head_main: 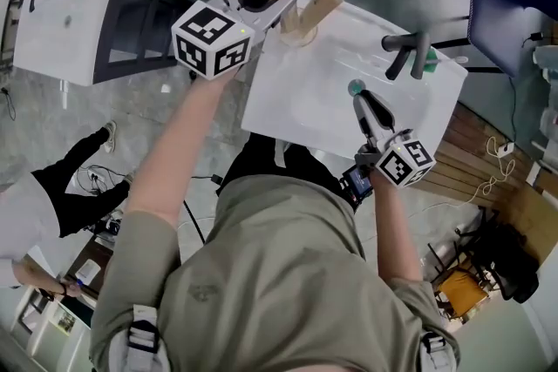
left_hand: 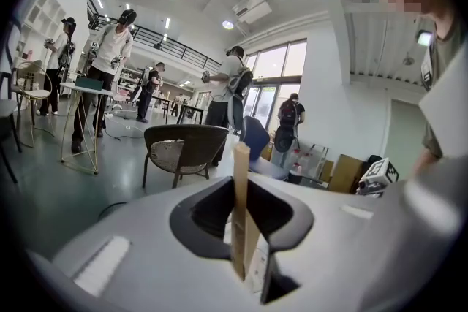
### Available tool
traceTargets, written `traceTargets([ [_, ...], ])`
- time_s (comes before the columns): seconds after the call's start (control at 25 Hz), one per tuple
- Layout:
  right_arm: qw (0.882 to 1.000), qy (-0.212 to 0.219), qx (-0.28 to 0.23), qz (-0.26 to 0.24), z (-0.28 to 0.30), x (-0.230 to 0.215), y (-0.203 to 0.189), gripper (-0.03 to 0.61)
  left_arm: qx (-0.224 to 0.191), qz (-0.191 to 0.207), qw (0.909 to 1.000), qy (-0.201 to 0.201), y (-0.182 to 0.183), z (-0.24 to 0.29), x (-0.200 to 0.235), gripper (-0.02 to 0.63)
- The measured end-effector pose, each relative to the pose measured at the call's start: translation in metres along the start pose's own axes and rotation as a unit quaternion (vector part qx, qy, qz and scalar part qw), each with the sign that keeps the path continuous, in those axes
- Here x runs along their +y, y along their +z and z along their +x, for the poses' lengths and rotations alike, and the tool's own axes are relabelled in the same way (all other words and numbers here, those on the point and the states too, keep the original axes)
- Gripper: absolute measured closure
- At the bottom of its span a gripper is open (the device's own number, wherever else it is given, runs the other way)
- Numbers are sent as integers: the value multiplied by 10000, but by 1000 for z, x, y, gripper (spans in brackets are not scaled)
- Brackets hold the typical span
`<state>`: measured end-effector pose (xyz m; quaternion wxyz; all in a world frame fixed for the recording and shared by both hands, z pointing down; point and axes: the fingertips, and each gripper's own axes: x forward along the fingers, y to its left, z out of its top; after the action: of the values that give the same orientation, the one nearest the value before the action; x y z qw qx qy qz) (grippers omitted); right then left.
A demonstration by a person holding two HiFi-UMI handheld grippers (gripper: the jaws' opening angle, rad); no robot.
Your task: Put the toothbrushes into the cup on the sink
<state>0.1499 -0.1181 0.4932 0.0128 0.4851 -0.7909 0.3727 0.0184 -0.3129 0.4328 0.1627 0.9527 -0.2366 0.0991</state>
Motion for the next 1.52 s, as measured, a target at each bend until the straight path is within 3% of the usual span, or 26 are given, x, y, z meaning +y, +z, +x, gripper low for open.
traceTargets([
  [1.52, 9996, 31, 245, 126, 19, -12, -19, 497, 339, -417, 9985, -97, -57, 19, 13, 557],
])
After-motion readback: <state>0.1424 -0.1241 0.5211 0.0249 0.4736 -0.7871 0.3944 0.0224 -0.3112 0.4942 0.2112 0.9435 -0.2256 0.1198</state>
